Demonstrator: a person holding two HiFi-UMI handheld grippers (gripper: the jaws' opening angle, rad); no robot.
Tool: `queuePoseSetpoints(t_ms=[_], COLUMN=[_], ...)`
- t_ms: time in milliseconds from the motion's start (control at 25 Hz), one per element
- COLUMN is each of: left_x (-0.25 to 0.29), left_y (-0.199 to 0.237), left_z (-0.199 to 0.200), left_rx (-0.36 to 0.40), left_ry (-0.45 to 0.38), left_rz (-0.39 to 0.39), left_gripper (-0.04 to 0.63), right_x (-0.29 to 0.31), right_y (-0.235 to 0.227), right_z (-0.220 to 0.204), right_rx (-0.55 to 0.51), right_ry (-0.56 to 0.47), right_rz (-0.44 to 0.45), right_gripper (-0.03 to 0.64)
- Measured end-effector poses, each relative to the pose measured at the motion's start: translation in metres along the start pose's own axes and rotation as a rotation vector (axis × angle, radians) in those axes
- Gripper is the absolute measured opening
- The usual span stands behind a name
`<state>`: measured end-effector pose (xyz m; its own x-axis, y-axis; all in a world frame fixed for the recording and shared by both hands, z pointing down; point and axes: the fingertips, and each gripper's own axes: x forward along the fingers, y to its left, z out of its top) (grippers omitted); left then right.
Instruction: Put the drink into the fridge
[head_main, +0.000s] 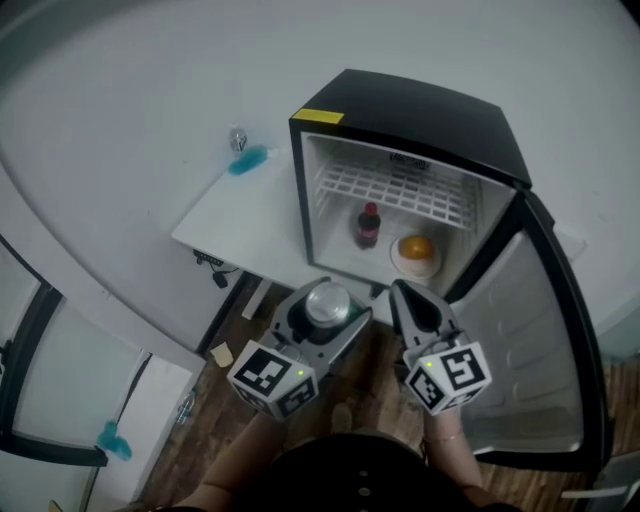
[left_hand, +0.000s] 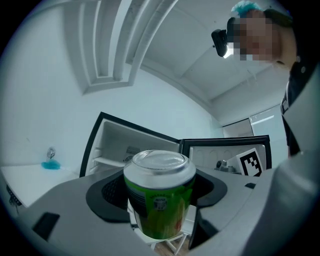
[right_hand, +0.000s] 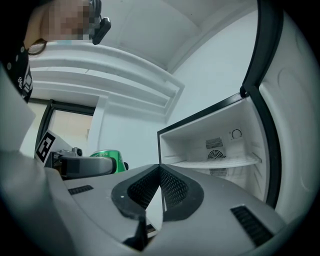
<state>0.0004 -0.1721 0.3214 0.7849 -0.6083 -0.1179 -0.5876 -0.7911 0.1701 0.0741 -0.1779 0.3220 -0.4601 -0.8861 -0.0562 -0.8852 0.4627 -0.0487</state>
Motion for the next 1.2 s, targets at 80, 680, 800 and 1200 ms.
queuePoseSetpoints(t_ms=[80,680,800,1200], left_x=[0.008,0.061,0.067,0.078], left_y=[0.005,0.021,0.025,0.038], left_z=[-0.001,-0.008,-0.008,-0.012], left_rx=[-0.026,0.001,-0.003,-0.035], left_ry=[0.004,0.016,0.020,0.032], left_rz=[0.009,-0.029,-0.024,-0.024], left_gripper=[0.330,0.330,0.330,0.330], right_x=[0.007,0.027,0.029,0.039], right_y=[-0.006,-0.049,-0.055,-0.056], right_z=[-0.001,-0.003,-0.003,-0.011], right_rx=[0.003,-0.009,-0.008,-0.014], right_ry=[0.002,-0.016,-0.017,0.024], right_rz=[0.005,-0.018,-0.019,-0.012], right_gripper=[0.008,0.008,0.008,0.008])
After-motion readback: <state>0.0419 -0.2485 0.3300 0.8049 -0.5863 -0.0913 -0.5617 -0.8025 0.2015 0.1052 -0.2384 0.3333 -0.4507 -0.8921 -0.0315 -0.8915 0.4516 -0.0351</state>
